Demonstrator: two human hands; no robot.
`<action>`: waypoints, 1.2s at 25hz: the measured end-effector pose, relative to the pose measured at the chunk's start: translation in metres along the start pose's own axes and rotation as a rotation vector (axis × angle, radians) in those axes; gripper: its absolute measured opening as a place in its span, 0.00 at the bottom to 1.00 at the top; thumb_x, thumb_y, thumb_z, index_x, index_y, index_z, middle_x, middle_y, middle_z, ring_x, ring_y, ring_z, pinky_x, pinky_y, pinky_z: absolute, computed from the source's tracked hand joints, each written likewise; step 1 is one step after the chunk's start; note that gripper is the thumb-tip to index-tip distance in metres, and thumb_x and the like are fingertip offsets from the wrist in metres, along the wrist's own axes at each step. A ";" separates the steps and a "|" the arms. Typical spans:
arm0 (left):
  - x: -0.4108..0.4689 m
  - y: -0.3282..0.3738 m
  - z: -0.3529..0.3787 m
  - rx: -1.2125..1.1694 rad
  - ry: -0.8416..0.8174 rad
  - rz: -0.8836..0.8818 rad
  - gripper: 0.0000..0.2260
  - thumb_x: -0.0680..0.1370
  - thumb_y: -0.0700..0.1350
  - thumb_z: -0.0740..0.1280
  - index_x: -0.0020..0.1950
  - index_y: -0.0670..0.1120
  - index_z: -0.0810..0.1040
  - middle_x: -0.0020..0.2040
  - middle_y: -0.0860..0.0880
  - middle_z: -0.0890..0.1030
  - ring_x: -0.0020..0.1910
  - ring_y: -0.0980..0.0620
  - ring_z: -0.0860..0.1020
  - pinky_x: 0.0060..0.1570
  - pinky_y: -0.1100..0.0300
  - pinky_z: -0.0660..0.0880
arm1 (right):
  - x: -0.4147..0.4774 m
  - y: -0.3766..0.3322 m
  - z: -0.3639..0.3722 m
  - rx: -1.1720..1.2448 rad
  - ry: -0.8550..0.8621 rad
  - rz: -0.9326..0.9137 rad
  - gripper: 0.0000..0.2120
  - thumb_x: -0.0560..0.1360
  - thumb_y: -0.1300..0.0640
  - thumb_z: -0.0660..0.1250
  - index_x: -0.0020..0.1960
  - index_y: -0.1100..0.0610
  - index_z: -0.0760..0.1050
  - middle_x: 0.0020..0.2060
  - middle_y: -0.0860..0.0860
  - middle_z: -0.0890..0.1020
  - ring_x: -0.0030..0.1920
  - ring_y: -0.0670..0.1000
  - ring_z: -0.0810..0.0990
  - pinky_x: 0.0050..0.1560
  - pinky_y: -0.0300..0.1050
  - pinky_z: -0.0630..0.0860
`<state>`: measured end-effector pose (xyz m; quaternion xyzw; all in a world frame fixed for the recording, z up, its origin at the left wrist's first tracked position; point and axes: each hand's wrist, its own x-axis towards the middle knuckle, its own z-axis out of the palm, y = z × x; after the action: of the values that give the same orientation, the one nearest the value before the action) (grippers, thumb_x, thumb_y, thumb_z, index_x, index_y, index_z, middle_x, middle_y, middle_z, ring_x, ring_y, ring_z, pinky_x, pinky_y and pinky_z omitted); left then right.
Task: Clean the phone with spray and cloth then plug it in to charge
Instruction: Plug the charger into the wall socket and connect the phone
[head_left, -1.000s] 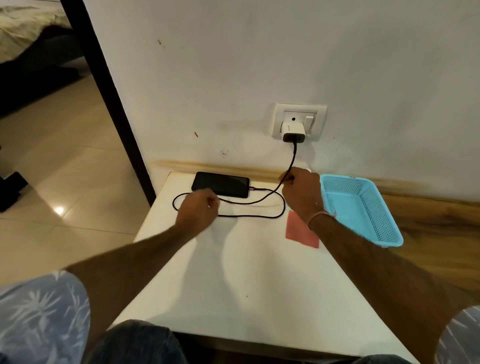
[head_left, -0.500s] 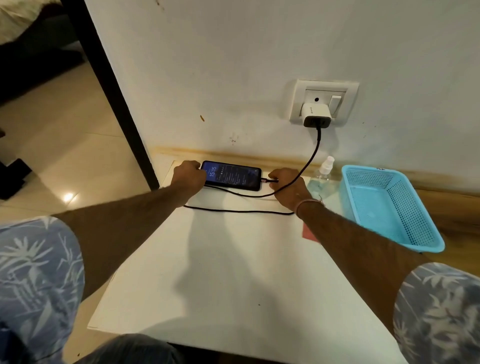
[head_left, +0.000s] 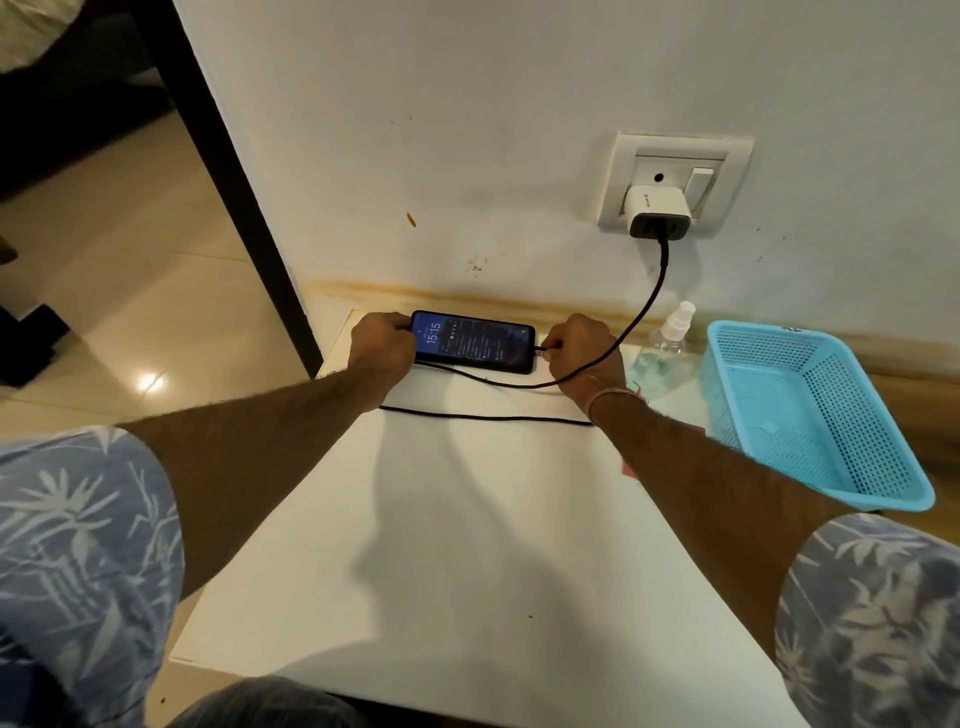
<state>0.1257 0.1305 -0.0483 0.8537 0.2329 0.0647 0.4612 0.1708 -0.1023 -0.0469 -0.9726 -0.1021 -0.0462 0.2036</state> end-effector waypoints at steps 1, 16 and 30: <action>0.000 0.000 0.001 -0.006 0.001 0.001 0.16 0.82 0.36 0.58 0.66 0.42 0.80 0.61 0.43 0.82 0.53 0.49 0.76 0.44 0.63 0.71 | 0.000 -0.002 0.000 -0.013 0.018 0.016 0.07 0.74 0.62 0.67 0.47 0.58 0.84 0.48 0.57 0.82 0.51 0.60 0.80 0.52 0.51 0.78; -0.008 0.001 0.004 -0.020 0.015 -0.002 0.17 0.80 0.36 0.59 0.63 0.44 0.83 0.55 0.43 0.84 0.48 0.48 0.76 0.35 0.62 0.69 | 0.002 -0.005 0.003 -0.009 0.035 0.083 0.08 0.73 0.61 0.68 0.46 0.54 0.85 0.47 0.55 0.84 0.50 0.59 0.81 0.49 0.49 0.78; 0.007 0.015 -0.003 0.595 -0.249 0.254 0.43 0.70 0.57 0.78 0.79 0.48 0.62 0.75 0.43 0.64 0.74 0.40 0.60 0.71 0.44 0.60 | -0.001 0.006 0.004 0.136 -0.033 0.088 0.06 0.73 0.58 0.72 0.49 0.54 0.84 0.49 0.53 0.83 0.52 0.56 0.81 0.55 0.51 0.78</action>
<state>0.1356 0.1289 -0.0346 0.9743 0.0752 -0.0538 0.2052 0.1717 -0.1062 -0.0529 -0.9608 -0.0657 -0.0143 0.2691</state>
